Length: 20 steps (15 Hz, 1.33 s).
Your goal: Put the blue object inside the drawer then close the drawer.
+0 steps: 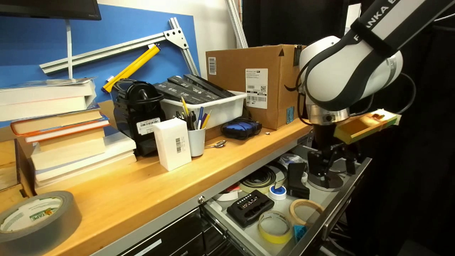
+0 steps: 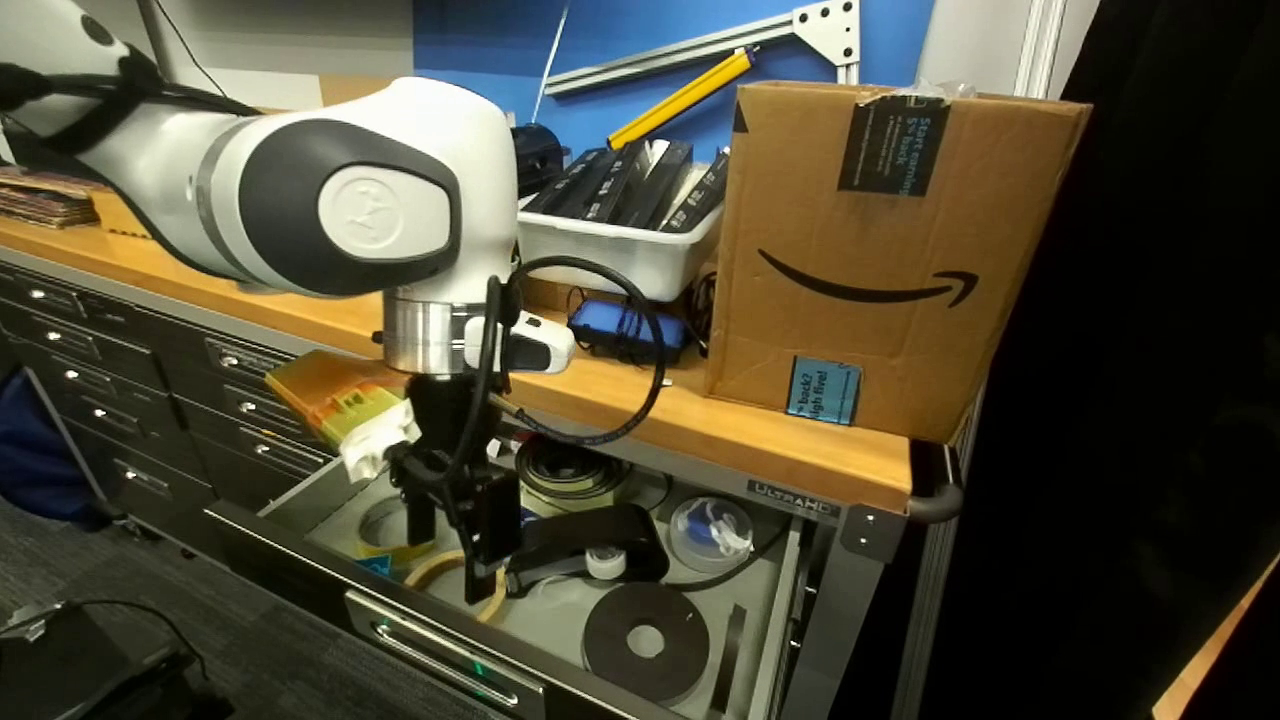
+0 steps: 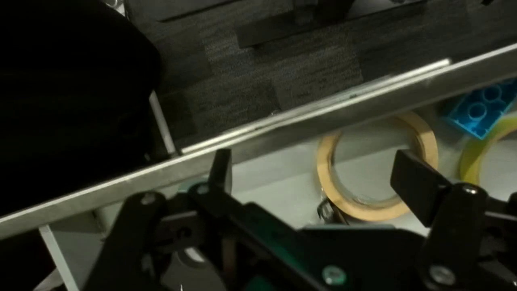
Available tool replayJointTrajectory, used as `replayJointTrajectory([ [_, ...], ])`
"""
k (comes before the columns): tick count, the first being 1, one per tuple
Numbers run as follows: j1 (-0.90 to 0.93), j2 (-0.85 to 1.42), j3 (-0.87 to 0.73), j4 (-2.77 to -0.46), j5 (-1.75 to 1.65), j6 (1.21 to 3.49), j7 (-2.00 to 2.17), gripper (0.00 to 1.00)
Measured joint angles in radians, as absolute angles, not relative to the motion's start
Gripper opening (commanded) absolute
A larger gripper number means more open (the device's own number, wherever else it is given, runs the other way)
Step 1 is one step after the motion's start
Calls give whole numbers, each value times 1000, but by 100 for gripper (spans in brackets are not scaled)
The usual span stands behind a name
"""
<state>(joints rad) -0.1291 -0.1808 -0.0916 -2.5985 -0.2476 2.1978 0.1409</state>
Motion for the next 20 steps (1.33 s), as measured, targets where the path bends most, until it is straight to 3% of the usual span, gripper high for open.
replayJointTrajectory([
  [7, -156, -146, -135, -2683, -242, 2157, 25, 100],
  [20, -98, 8, -78, -2678, -201, 2607, 265, 100],
])
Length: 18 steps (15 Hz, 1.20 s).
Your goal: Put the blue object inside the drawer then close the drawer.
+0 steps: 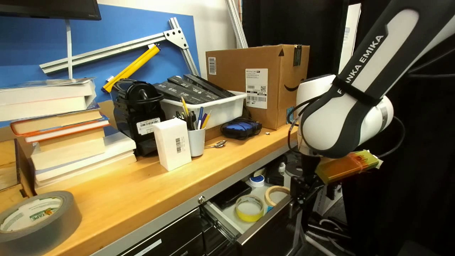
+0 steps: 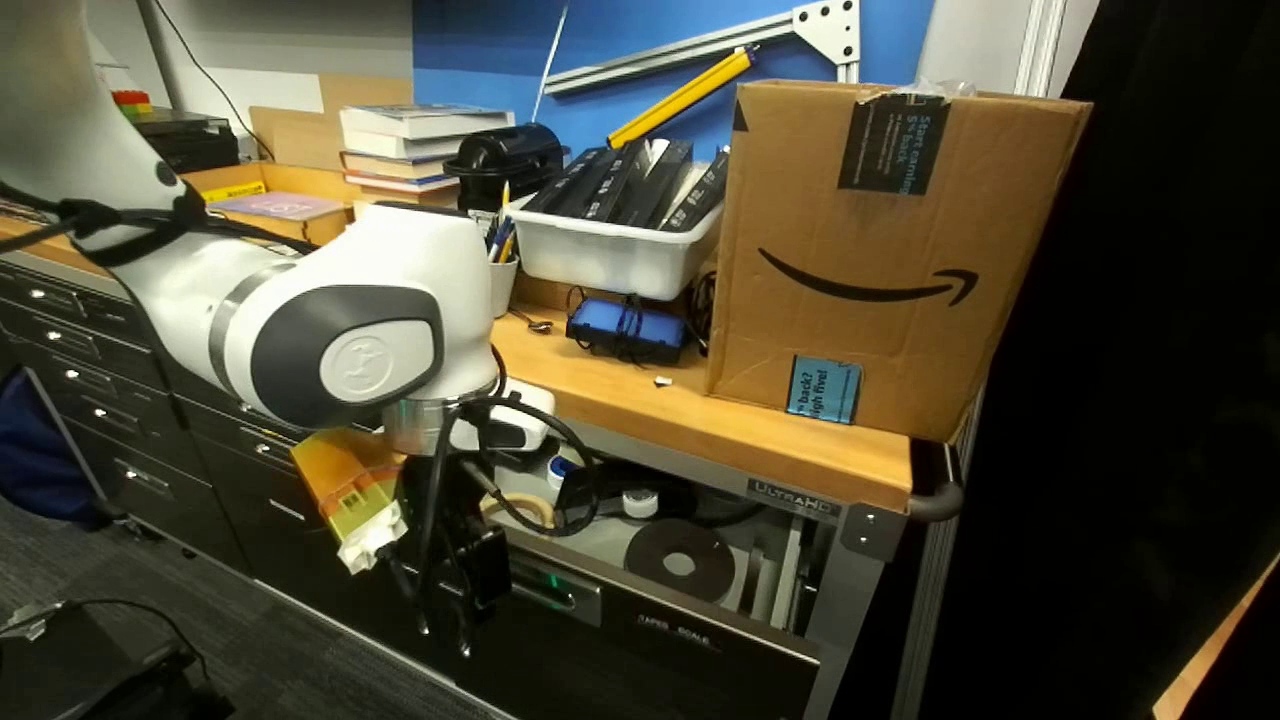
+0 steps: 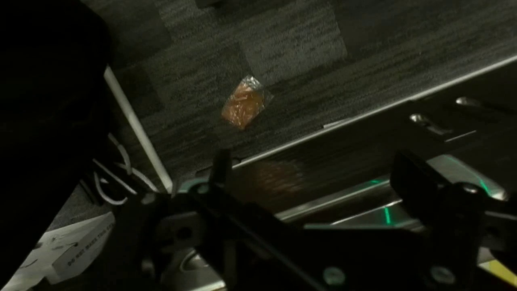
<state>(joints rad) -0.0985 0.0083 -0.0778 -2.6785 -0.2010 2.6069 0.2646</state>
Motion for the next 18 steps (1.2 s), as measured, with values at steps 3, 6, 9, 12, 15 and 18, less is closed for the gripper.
replayJointTrajectory([
  [3, -71, 60, -70, -2636, -345, 2700, 464, 100],
  [6, -34, 106, -90, -2573, -552, 2742, 701, 100],
  [9, 8, 149, -109, -2514, -730, 2759, 937, 100],
  [12, 35, 177, -119, -2475, -883, 2769, 1153, 100],
  [15, 45, 192, -128, -2459, -1006, 2789, 1336, 100],
  [18, 57, 193, -144, -2460, -1180, 2809, 1560, 100],
])
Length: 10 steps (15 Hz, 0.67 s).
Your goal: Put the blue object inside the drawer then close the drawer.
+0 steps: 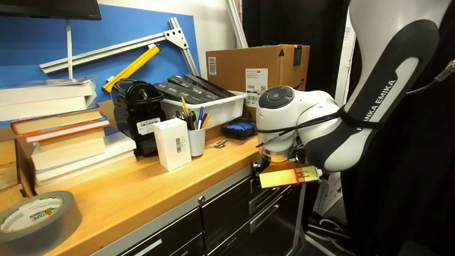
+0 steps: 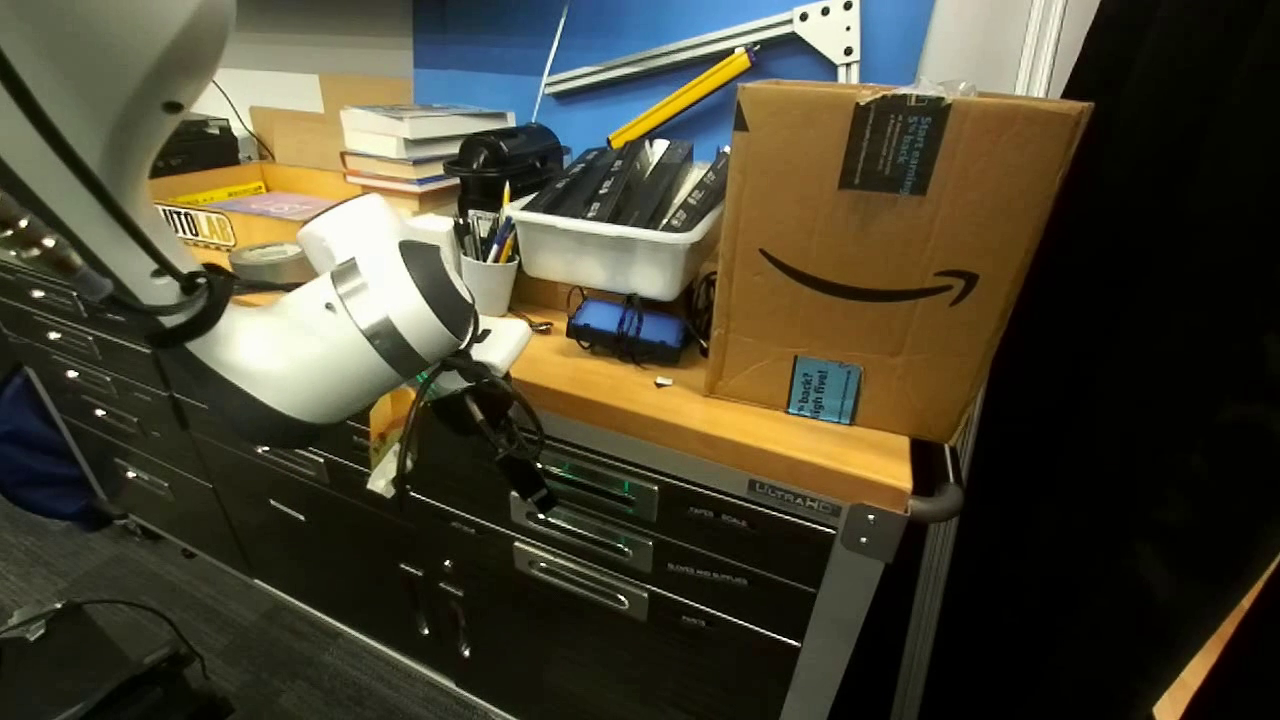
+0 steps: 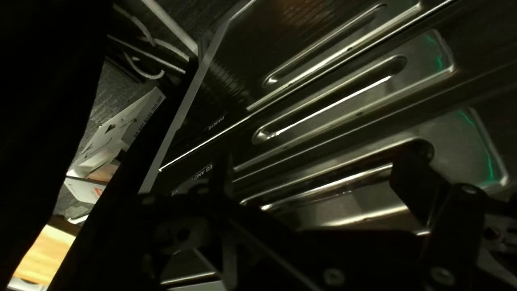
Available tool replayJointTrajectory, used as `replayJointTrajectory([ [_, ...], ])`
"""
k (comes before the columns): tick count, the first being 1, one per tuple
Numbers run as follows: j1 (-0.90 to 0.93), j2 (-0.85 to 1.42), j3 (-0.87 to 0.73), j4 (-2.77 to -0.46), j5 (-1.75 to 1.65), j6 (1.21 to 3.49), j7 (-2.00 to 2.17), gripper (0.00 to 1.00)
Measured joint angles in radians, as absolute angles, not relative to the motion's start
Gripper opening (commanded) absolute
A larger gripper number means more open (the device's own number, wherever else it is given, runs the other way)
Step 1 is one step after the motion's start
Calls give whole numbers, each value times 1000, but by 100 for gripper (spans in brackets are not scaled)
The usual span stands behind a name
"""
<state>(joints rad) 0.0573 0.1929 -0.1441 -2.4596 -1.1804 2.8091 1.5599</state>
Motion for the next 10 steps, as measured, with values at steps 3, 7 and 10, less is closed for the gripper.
replayJointTrajectory([
  [3, 60, 193, -146, -2464, -1308, 2815, 1737, 100],
  [7, 47, 192, -131, -2487, -1263, 2869, 1679, 100],
  [10, 11, 183, -93, -2544, -1173, 2931, 1538, 100],
])
